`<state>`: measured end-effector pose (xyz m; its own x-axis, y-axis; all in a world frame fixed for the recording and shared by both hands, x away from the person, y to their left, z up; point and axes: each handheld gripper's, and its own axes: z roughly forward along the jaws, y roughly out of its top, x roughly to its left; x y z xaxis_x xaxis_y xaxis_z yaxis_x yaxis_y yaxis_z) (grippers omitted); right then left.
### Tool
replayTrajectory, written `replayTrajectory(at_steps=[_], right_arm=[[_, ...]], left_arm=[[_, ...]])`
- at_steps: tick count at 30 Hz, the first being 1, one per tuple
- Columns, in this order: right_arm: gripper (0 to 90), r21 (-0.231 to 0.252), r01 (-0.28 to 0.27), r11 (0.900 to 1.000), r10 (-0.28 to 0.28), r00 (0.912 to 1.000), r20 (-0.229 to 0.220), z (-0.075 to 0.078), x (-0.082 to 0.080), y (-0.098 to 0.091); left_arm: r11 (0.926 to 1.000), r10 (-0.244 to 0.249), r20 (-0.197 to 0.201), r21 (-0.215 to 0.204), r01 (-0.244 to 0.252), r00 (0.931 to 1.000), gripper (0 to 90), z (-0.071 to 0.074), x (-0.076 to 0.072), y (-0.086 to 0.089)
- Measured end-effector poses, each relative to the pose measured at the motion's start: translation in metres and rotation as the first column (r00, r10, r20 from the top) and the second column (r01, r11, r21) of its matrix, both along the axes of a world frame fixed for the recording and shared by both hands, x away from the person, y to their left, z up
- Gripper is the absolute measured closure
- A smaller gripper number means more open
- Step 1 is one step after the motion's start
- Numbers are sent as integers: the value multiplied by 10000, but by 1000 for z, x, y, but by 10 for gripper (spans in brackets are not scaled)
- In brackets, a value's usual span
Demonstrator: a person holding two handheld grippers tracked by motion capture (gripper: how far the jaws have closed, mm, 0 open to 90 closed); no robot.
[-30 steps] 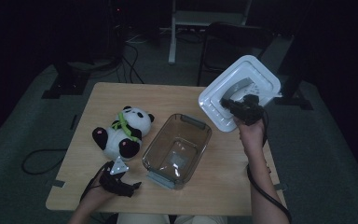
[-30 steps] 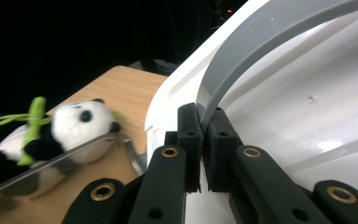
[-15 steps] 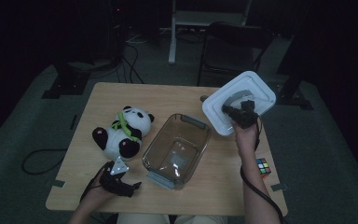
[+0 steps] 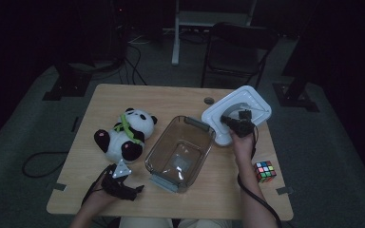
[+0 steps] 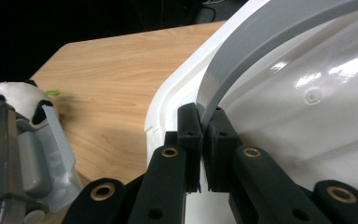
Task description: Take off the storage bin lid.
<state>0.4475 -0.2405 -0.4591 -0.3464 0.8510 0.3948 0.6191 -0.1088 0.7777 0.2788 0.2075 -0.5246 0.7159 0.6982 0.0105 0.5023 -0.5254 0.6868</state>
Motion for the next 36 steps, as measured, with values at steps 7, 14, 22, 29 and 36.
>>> replayTrajectory(at_steps=[7, 14, 22, 29, 36], right_arm=[[863, 24, 42, 10000, -41, 9996, -285, -15, 2, 6], [861, 381, 25, 9993, 2, 9974, -716, -29, 5, 5], [841, 447, 149, 9989, -89, 9913, -1310, -43, 11, 1], [802, 746, 314, 9967, -181, 9846, -1737, -52, 17, -5], [726, 275, 385, 9989, -322, 9791, -2006, -56, 17, -6]], left_arm=[[10000, 0, -2, 5, 0, 10000, 28, 0, 0, 0], [10000, 0, -4, 5, 0, 10000, 28, 0, 0, 0], [10000, 0, -4, 6, 0, 10000, 28, 0, 0, 0], [10000, 4, -4, 1, -4, 10000, 28, 0, 0, 0], [10000, -1, -3, 2, 1, 10000, 28, 0, 0, 0]])
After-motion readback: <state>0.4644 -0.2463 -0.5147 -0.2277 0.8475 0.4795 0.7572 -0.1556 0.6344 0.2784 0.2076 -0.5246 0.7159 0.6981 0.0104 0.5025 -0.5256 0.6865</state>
